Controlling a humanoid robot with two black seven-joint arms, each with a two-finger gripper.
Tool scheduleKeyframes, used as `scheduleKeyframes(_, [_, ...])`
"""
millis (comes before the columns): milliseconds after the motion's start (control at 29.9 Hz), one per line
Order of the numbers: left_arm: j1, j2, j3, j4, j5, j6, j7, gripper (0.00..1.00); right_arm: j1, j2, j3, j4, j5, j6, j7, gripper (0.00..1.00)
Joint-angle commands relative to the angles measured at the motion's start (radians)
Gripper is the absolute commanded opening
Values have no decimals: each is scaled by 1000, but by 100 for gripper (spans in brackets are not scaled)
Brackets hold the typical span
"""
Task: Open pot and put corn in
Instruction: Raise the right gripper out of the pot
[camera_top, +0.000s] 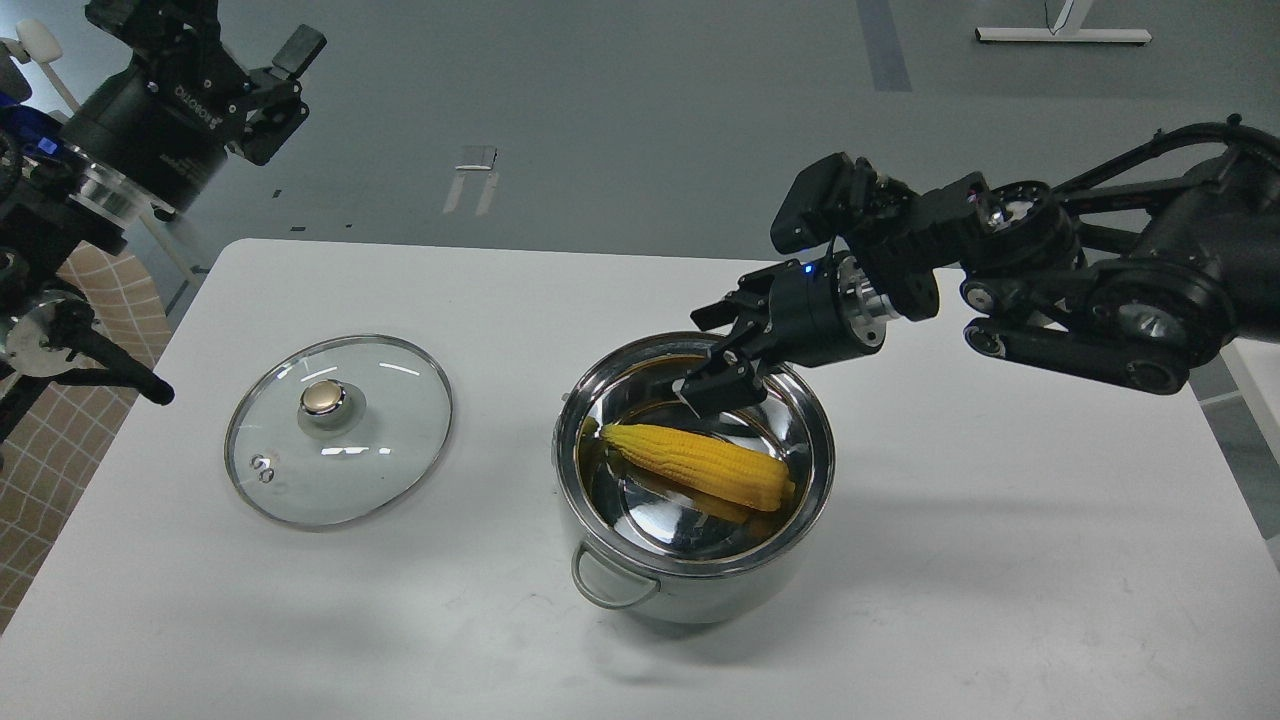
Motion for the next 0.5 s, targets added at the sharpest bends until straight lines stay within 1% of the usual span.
scheduleKeyframes(0, [-2,-35,1,9,2,0,0,98,-10,-51,128,-87,89,-27,0,100])
scheduleKeyframes(67, [-3,-46,1,16,3,2,0,98,-16,-66,161,-110,125,-44,0,100])
scheduleKeyframes(134, [-11,-79,0,42,-1,17,0,98,-46,-101,219,-141,219,-76,0,100])
scheduleKeyframes(167, [-12,-89,0,56,-3,26,0,98,-59,-100,233,-152,247,-84,0,100])
scheduleKeyframes(267, [-21,-120,1,110,-6,30,0,98,-117,-97,320,-245,342,-103,0,100])
scheduleKeyframes(334, [-28,-136,0,136,-4,26,0,98,-181,-95,392,-301,405,-94,0,100])
scheduleKeyframes(368, [-31,-162,-2,153,-7,25,30,98,-222,-95,446,-331,442,-87,0,100])
scheduleKeyframes(401, [-37,-202,-2,170,-7,25,70,98,-262,-95,498,-354,476,-87,0,100])
scheduleKeyframes(434, [-41,-225,-2,182,-7,25,93,98,-284,-95,518,-365,493,-86,0,100])
scheduleKeyframes(468, [-49,-268,-2,212,-7,25,131,98,-324,-94,564,-382,535,-83,0,100])
